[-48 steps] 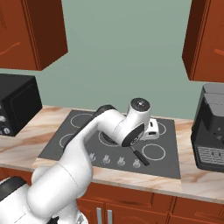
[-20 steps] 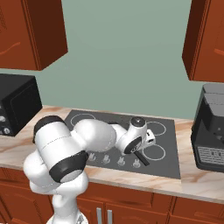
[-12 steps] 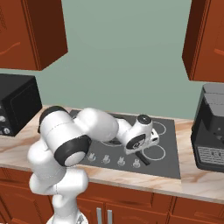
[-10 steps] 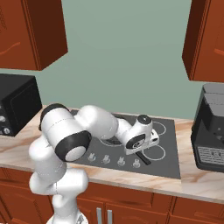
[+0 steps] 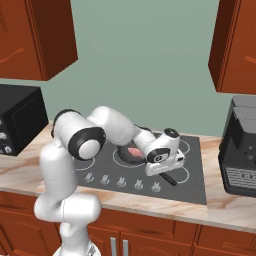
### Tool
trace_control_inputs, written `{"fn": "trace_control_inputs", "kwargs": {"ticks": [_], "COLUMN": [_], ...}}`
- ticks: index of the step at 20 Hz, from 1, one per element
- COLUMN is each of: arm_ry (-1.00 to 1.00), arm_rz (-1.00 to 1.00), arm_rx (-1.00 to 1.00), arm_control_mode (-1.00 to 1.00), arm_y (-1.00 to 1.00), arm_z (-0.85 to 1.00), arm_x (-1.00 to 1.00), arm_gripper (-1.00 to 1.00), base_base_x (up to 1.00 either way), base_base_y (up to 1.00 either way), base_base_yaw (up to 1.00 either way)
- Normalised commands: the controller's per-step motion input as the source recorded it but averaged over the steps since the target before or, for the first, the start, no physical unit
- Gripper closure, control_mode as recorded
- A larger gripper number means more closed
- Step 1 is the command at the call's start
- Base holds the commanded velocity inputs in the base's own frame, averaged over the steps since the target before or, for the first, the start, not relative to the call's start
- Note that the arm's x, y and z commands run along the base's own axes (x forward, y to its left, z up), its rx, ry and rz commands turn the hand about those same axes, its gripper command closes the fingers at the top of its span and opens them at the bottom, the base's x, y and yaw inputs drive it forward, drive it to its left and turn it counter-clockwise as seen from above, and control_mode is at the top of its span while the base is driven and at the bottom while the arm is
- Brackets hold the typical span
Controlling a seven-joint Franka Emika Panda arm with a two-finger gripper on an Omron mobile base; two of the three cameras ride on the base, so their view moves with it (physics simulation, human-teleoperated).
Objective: Pick up the pan with the steak in it and place it on the dining table. Then place the steak on the plate.
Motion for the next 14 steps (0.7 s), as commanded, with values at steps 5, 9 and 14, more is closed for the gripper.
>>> {"fn": "trace_control_inputs", "kwargs": {"ticks": [5,9,14], "arm_ry": [-0.02,-0.05,-0.19], "arm_rz": [0.00,0.00,0.00], "arm_rx": [0.02,0.00,0.00], "arm_control_mode": [-1.00,-1.00,-1.00], "arm_y": [0.00,0.01,0.17], "arm_z": [0.25,0.68,0.66], "arm_x": [0.00,-0.01,-0.24], "arm_gripper": [1.00,1.00,1.00], "base_base_x": [0.00,0.00,0.00], "base_base_y": [0.00,0.00,0.00], "base_base_yaw": [0.00,0.00,0.00]}}
